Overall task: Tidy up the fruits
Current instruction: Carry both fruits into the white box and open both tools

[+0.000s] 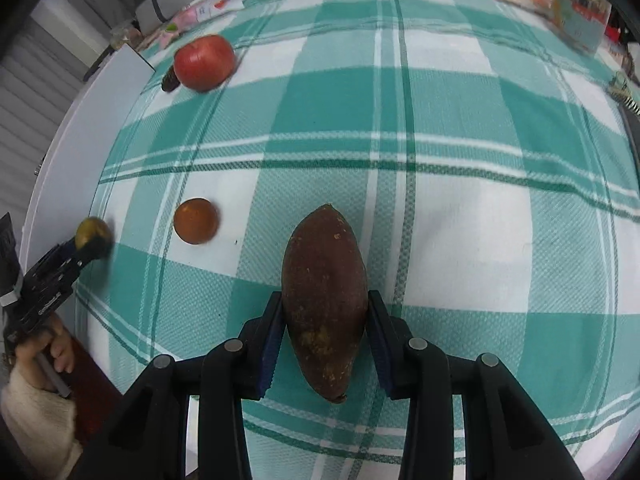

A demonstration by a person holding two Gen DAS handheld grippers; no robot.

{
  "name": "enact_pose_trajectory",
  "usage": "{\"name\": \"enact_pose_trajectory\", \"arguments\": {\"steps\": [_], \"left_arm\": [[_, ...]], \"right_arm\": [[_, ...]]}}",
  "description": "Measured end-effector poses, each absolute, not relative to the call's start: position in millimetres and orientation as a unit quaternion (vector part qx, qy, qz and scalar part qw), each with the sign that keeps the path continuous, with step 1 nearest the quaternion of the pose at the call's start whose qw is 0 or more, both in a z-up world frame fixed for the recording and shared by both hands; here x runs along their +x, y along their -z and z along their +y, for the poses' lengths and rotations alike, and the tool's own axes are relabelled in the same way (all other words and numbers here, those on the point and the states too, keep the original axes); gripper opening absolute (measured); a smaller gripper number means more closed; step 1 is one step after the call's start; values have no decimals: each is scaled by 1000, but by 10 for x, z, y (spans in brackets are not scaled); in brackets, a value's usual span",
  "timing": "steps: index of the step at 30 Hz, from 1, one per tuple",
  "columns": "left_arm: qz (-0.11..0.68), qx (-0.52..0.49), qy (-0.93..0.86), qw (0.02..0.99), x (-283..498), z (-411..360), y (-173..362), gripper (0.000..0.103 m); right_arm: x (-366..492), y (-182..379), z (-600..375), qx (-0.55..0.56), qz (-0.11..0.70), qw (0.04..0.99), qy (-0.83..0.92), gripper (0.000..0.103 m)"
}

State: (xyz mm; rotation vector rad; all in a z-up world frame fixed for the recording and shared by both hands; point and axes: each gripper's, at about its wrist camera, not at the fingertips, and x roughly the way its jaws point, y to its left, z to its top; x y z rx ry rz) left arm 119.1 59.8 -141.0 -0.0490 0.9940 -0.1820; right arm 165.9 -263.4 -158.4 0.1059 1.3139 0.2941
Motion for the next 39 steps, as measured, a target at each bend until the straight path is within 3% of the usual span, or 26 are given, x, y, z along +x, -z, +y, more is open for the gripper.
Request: {"name": "enact_pose_trajectory", "arguments": {"steps": [6, 7, 8, 9, 10, 18, 24, 27, 33, 39], "left_arm": [[486, -39, 82, 869, 1121, 630, 1401, 50], [487, -38, 81, 869, 1112, 624, 1389, 50], [487, -38, 81, 869, 1104, 620, 1378, 50], [488, -39, 82, 868, 1096, 616, 1363, 50], [490, -43, 83, 867, 1081, 617, 1338, 50], [470, -123, 135, 864, 820, 834, 673, 50], [400, -161, 102, 896, 621, 1693, -317, 50], [378, -161, 48, 911, 626, 2167, -536, 50], [400, -169, -46, 900, 788, 2852, -331, 50], [448, -151, -97, 876, 1012, 3011, 208, 50]], "right_arm": [[1728, 1573, -2634, 63, 614, 775, -132, 63], [1749, 1568, -2620, 59, 615, 776, -130, 62], [1763, 1553, -2596, 52, 615, 777, -126, 57], [1769, 1543, -2579, 46, 613, 779, -126, 43], [1778, 1546, -2559, 40, 612, 781, -122, 41], [1620, 1062, -2636, 112, 580, 792, -154, 41], [1614, 212, -2040, 133, 525, 800, -257, 41], [1665, -140, -1497, 132, 499, 797, -315, 41], [1701, -539, 15, 90, 466, 770, -427, 40], [1781, -333, 1210, 23, 475, 753, -455, 41]]}}
